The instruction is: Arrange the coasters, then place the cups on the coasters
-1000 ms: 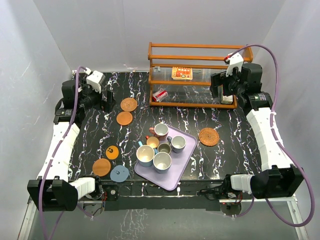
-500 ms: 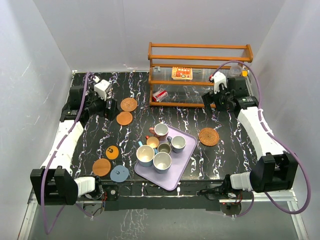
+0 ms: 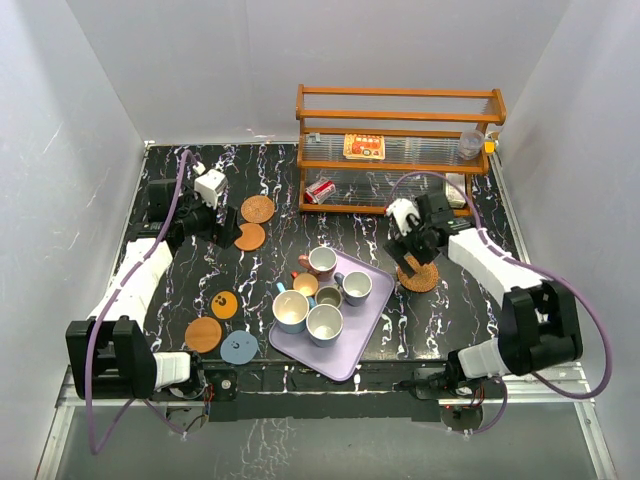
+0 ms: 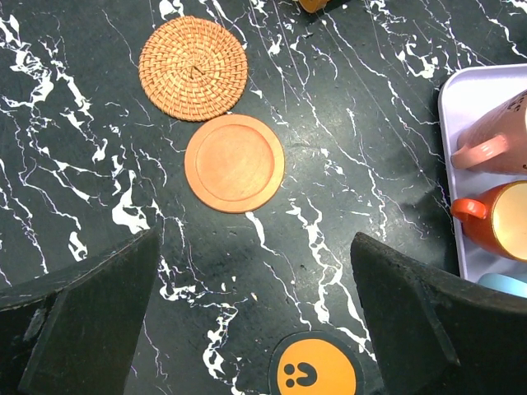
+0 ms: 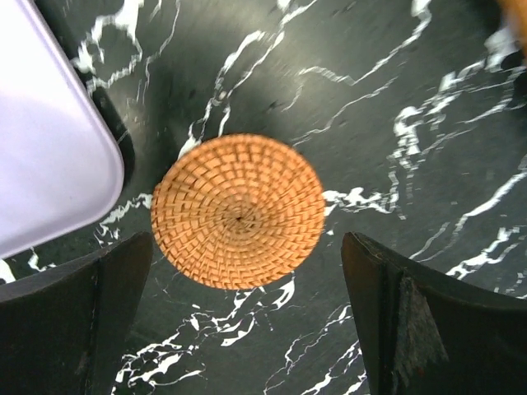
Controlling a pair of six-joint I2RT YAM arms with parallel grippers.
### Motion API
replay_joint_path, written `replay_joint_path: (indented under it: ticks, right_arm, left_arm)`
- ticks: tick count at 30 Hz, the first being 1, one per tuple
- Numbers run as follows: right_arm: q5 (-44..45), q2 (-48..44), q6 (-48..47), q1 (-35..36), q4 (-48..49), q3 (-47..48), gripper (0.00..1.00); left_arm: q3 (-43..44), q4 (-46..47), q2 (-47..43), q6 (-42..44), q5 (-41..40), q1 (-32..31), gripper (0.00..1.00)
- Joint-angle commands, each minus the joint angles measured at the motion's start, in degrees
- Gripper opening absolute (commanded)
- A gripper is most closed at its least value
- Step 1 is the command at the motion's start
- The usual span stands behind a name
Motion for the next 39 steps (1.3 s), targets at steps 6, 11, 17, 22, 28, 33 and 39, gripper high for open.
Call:
replay_joint_path:
  ticks: [6, 11, 17, 22, 28, 33, 39]
  right_arm:
    - [8.2, 5.9, -4.5, 1.7, 7.7, -4.7, 0.96]
    - [8.3, 10.0, -5.4, 1.7, 9.7, -3.9, 0.94]
    - [5.9, 16.5, -4.8, 1.9, 10.6, 1.9, 0.91]
    - [4.2, 24.5, -3.7, 5.2, 11.1, 7.9, 0.85]
    - [1.1, 33.1, -0.7, 9.6, 11.0, 15.7, 0.74]
    - [-4.3, 38.9, 1.1, 11.8, 7.9, 22.2, 0.68]
    - [-10.6, 43.9, 1.4, 15.2, 4.2, 28.8, 0.63]
  left_arm:
    - [-0.7, 1.8, -0.2, 0.7, 0.8, 0.4, 0.99]
    - [-0.8, 2.0, -0.7, 0.7, 1.0, 0.4, 0.99]
    - [-1.2, 2.1, -1.1, 1.1, 0.8, 0.4, 0.99]
    - [-1.3, 2.0, -1.1, 1.2, 1.0, 0.4, 0.99]
    - [-1.9, 2.2, -1.9, 1.0, 0.7, 0.4, 0.99]
    - [-2.3, 2.4, -2.5, 0.9, 0.7, 0.5, 0.99]
    - [-2.9, 3.0, -2.9, 0.9, 0.6, 0.5, 0.99]
